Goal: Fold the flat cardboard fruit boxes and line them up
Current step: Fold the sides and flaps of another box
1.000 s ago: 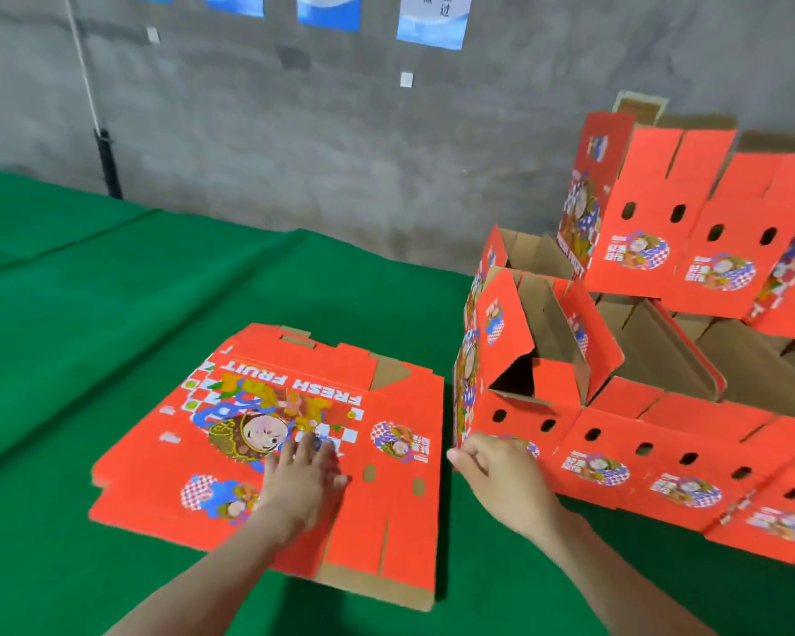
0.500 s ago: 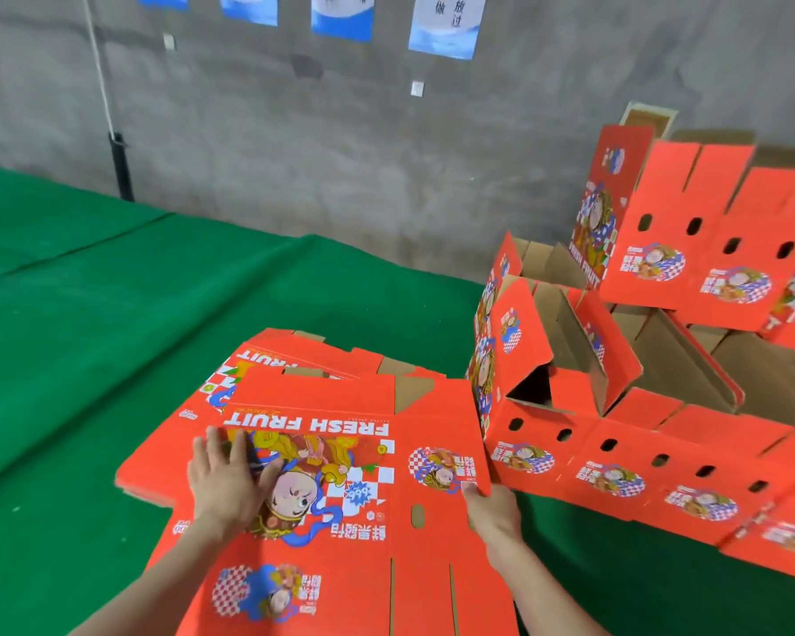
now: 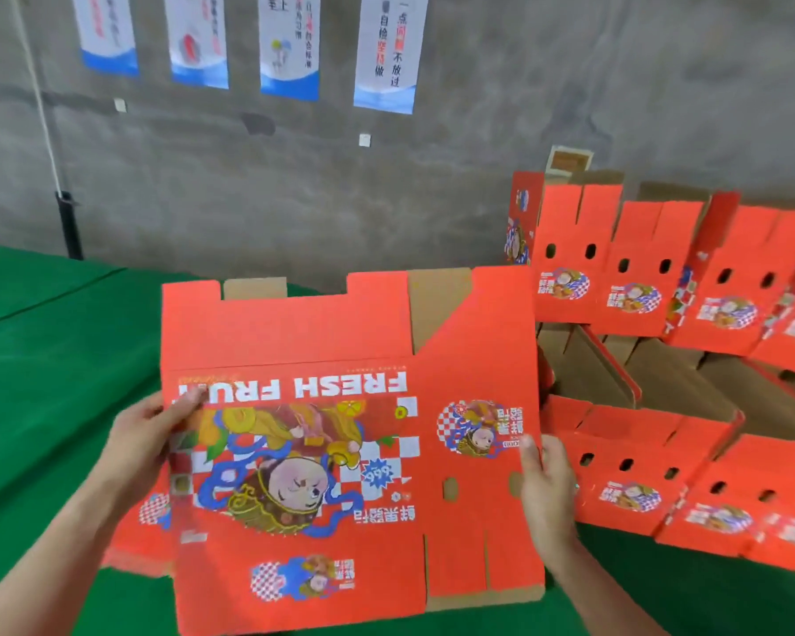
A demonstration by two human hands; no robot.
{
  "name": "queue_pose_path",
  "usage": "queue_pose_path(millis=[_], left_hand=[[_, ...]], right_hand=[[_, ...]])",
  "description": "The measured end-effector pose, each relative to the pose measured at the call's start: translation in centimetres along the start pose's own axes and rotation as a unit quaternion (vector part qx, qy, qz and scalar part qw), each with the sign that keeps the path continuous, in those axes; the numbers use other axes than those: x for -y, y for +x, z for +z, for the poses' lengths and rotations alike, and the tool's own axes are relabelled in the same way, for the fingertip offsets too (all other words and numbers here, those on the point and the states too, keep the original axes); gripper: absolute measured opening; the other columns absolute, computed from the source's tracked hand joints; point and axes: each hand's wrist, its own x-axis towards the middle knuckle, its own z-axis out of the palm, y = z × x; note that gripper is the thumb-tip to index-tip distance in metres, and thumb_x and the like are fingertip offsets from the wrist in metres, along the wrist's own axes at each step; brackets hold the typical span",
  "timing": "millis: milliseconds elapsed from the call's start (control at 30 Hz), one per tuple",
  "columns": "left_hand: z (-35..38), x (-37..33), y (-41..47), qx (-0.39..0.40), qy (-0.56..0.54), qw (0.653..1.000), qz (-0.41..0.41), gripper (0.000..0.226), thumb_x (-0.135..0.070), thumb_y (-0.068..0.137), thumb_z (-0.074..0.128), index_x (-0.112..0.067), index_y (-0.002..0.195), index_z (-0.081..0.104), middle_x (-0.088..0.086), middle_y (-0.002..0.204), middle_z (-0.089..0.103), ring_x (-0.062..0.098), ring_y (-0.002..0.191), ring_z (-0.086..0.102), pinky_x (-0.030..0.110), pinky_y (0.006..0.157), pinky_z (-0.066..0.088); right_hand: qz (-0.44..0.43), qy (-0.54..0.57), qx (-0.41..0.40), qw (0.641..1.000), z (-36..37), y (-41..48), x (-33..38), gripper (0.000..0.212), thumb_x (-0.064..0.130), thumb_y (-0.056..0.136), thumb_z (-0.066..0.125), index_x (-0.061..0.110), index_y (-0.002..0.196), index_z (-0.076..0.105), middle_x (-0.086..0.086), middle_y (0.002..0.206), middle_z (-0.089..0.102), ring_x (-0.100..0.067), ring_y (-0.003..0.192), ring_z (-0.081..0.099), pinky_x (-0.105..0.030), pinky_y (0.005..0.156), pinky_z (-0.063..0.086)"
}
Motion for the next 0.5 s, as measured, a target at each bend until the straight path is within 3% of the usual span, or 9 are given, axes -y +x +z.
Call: queue_pose_path(millis=[100, 167, 233, 300, 400, 433, 500], left_hand=[[3.5, -2.4, -2.5, 0.112, -0.056, 0.991, -0.055, 0.012, 0.002, 0.089, 0.05, -0.001, 0.087, 0.061, 0.008, 0.067, 0.072, 0.016, 0.052, 0.067, 0.026, 0.05, 0.056], [6.0, -3.2, -4.5, 0.132, -0.066, 0.988, -0.048, 0.008, 0.0, 0.086, 0.053, 0.001, 0.089, 0.061, 0.011, 0.069, 0.072, 0.019, 0.053, 0.067, 0.029, 0.051, 0.057], [8.4, -3.7, -6.8, 0.145, -0.061, 0.987, -0.034, 0.014, -0.006, 0.078, 0.059, 0.003, 0.089, 0.062, 0.014, 0.072, 0.072, 0.022, 0.055, 0.068, 0.032, 0.053, 0.058], [10.6, -4.0, -9.2, 0.16, -0.058, 0.985, -0.025, 0.019, -0.009, 0.072, 0.063, 0.004, 0.085, 0.064, 0.018, 0.074, 0.071, 0.026, 0.057, 0.068, 0.034, 0.053, 0.058], [13.3, -4.3, -12.3, 0.185, -0.07, 0.98, -0.015, 0.01, -0.009, 0.07, 0.063, -0.002, 0.074, 0.07, 0.022, 0.076, 0.071, 0.03, 0.059, 0.068, 0.036, 0.052, 0.058], [14.0, -4.4, -13.1, 0.19, -0.072, 0.979, -0.012, 0.01, -0.009, 0.07, 0.063, -0.004, 0.073, 0.071, 0.022, 0.075, 0.071, 0.03, 0.058, 0.068, 0.036, 0.051, 0.058], [15.2, -4.5, -14.4, 0.194, -0.078, 0.978, -0.013, 0.012, -0.008, 0.069, 0.062, -0.007, 0.072, 0.073, 0.021, 0.074, 0.071, 0.029, 0.057, 0.069, 0.035, 0.051, 0.057]], right_hand=[[0.029, -0.007, 0.005, 1.0, -4.7, -0.1, -1.3, 0.013, 0.014, 0.098, 0.047, 0.003, 0.1, 0.054, -0.006, 0.084, 0.054, -0.024, 0.08, 0.049, -0.029, 0.067, 0.038], [0.033, -0.046, 0.005, 0.998, -7.9, 0.0, -1.0, 0.012, 0.01, 0.096, 0.052, 0.005, 0.107, 0.053, -0.014, 0.099, 0.057, -0.027, 0.09, 0.05, -0.036, 0.079, 0.041], [-0.025, -0.12, -0.037, 0.992, -10.9, 0.4, 0.3, 0.036, -0.001, 0.09, 0.059, -0.004, 0.124, 0.048, -0.022, 0.122, 0.051, -0.033, 0.113, 0.048, -0.045, 0.099, 0.038], [-0.135, -0.181, -0.065, 0.972, -13.4, 0.4, 2.6, 0.044, 0.001, 0.088, 0.06, -0.007, 0.13, 0.047, -0.02, 0.13, 0.048, -0.034, 0.123, 0.044, -0.048, 0.106, 0.034], [-0.267, -0.197, -0.018, 0.943, -16.0, 0.3, 5.8, 0.034, 0.011, 0.088, 0.062, 0.002, 0.12, 0.058, -0.006, 0.119, 0.051, -0.011, 0.099, 0.053, -0.023, 0.088, 0.042], [-0.277, -0.195, 0.002, 0.941, -16.7, 0.3, 6.7, 0.033, 0.011, 0.087, 0.066, 0.007, 0.119, 0.058, -0.001, 0.115, 0.05, -0.004, 0.085, 0.051, -0.017, 0.079, 0.041], [-0.264, -0.192, 0.036, 0.944, -18.1, 0.4, 7.8, 0.034, 0.015, 0.083, 0.071, 0.022, 0.114, 0.057, 0.006, 0.101, 0.05, -0.008, 0.07, 0.049, -0.014, 0.066, 0.039]])
